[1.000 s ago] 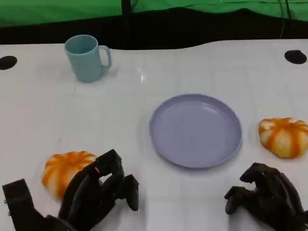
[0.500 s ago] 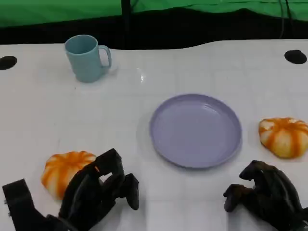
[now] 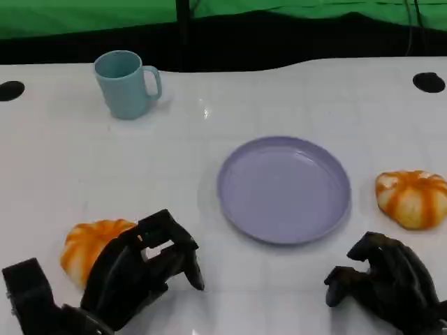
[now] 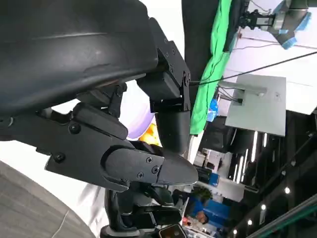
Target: Grasp the bread from the table and place it into the plate.
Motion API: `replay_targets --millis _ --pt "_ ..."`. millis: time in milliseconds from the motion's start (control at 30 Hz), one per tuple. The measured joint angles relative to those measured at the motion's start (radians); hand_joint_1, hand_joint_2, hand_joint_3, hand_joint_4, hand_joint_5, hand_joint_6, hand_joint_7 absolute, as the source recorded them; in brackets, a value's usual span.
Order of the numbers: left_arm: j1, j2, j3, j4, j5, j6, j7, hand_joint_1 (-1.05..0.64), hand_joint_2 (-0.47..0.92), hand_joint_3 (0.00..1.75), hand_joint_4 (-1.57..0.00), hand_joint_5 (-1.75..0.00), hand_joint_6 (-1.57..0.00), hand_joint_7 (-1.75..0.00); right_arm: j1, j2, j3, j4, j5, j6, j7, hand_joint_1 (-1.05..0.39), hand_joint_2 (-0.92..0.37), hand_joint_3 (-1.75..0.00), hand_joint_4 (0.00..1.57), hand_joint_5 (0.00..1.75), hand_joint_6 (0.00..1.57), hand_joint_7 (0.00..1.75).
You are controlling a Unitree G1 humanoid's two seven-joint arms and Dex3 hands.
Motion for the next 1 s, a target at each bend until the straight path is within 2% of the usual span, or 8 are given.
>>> replay_targets --millis 133,500,600,767,800,833,933,1000 --pt "0.000 0.029 -0.007 -0.038 0.020 -0.015 0.001 -0.73 0.92 0.25 -0.49 -1.39 -0.62 -0.45 0.008 0.000 0.000 -0.011 0.000 0.000 0.000 -1.03 -0.71 0.00 1.57 0.72 1.57 0.34" --pt "0.001 0.158 -0.052 -0.145 0.224 -0.119 0.103 -0.72 0.92 0.24 -0.47 -0.99 -0.46 -0.25 0.018 0.001 0.003 -0.025 -0.001 0.002 -0.004 -1.04 -0.70 0.00 1.57 0.73 1.57 0.37" --pt "0.003 0.197 -0.062 -0.199 0.263 -0.118 0.135 -0.75 0.92 0.21 -0.38 -0.95 -0.41 -0.20 0.019 0.001 0.004 -0.035 -0.001 0.003 -0.008 -1.04 -0.71 0.00 1.57 0.73 1.57 0.37" --pt "0.004 0.241 -0.072 -0.242 0.277 -0.095 0.155 -0.75 0.92 0.20 -0.36 -0.95 -0.41 -0.18 0.020 0.001 0.004 -0.035 -0.001 0.003 -0.008 -1.04 -0.71 0.00 1.57 0.73 1.57 0.36" --pt "0.004 0.241 -0.075 -0.243 0.277 -0.092 0.158 -0.76 0.92 0.16 -0.22 -0.86 -0.33 -0.12 0.020 0.001 0.004 -0.035 -0.001 0.003 -0.008 -1.04 -0.70 0.00 1.57 0.72 1.57 0.36" --pt "0.010 0.253 -0.078 -0.264 0.304 -0.078 0.166 -0.76 0.92 0.15 -0.17 -0.83 -0.30 -0.10 0.020 0.002 0.005 -0.036 -0.001 0.004 -0.008 -1.03 -0.70 0.00 1.57 0.72 1.57 0.36" --pt "0.019 0.384 -0.079 -0.389 0.460 -0.031 0.188 -0.76 0.92 0.13 -0.14 -0.76 -0.29 -0.05 0.021 0.002 0.005 -0.038 0.000 0.008 -0.008 -1.03 -0.71 0.00 1.57 0.72 1.57 0.35" --pt "0.018 0.434 -0.071 -0.448 0.517 -0.014 0.217 -0.80 0.92 0.14 -0.15 -0.60 -0.27 -0.02 0.021 0.002 0.005 -0.038 0.000 0.008 -0.008 -1.03 -0.71 0.00 1.57 0.72 1.57 0.37"
